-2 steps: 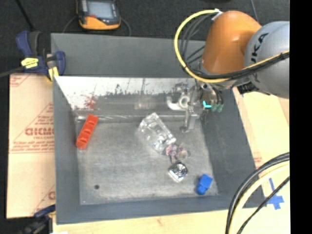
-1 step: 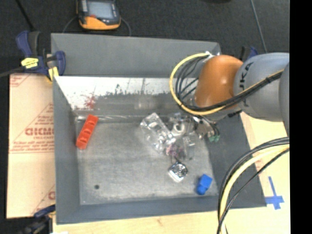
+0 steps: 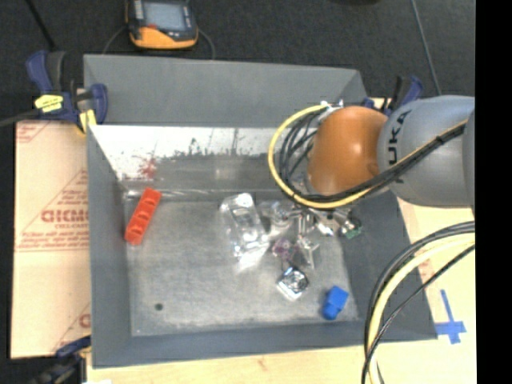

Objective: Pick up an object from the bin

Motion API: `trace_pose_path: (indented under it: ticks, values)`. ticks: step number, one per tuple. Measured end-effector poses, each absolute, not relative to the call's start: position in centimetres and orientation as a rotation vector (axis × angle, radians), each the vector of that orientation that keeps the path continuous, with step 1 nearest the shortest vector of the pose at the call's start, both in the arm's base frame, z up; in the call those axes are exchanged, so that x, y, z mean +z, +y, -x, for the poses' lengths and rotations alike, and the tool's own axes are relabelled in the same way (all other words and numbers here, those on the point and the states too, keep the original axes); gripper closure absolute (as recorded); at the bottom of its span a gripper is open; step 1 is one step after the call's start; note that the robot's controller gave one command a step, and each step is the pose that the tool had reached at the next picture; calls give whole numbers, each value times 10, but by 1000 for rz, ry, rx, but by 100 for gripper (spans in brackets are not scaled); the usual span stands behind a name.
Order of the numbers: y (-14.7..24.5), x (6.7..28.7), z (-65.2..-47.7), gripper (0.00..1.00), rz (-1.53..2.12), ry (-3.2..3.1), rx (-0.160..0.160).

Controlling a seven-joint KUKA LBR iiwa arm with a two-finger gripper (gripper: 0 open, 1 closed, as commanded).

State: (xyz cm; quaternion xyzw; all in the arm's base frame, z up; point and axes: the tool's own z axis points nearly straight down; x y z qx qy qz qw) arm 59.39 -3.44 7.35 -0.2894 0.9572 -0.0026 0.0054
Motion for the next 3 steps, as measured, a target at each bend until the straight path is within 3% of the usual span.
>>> trace_pose_path:
  ticks: [1, 2, 3]
  values:
    - [-34, 77, -596, 100, 902, 2992, -9]
    - [-42, 183, -597, 100, 803, 3026, -7]
    - [-66, 211, -582, 100, 855, 3016, -6]
